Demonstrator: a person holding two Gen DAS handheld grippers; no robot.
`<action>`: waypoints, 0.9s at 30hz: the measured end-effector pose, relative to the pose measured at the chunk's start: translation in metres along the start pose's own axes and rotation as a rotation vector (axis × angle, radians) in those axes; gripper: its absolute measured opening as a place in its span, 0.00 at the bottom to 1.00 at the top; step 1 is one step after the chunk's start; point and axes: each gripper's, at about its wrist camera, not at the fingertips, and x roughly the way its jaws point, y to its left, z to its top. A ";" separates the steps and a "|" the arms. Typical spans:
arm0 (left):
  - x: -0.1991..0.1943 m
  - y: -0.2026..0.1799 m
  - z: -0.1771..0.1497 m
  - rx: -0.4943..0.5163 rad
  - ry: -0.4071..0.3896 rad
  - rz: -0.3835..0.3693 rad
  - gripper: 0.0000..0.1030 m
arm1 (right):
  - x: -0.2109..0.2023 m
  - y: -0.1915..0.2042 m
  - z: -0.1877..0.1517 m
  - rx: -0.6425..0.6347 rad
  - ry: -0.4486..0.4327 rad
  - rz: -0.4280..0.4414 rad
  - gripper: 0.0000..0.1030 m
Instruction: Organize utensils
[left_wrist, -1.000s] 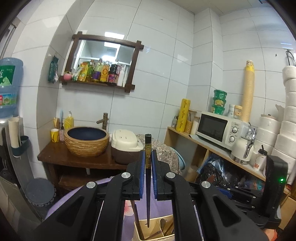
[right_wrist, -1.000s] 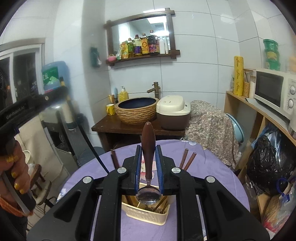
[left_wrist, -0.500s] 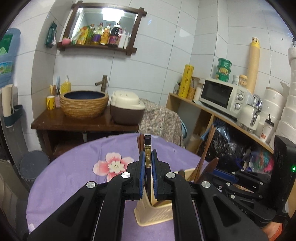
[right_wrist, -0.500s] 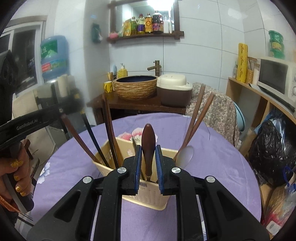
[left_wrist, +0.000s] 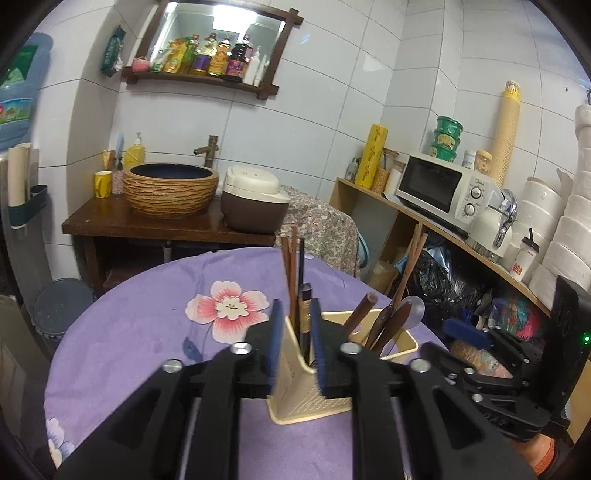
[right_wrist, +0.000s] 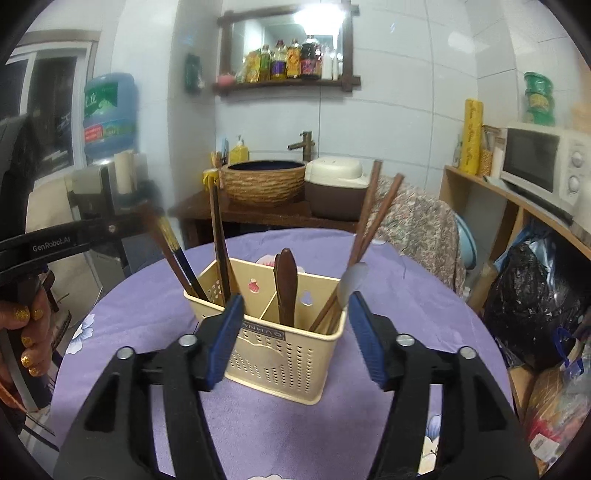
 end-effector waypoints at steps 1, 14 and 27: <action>-0.007 0.002 -0.003 -0.003 -0.010 0.007 0.42 | -0.006 0.000 -0.002 0.000 -0.008 -0.001 0.72; -0.135 -0.024 -0.117 0.091 -0.197 0.168 0.95 | -0.105 0.016 -0.103 0.082 -0.038 -0.050 0.94; -0.216 -0.075 -0.207 0.117 -0.241 0.259 0.95 | -0.221 0.077 -0.195 0.106 -0.119 -0.085 0.94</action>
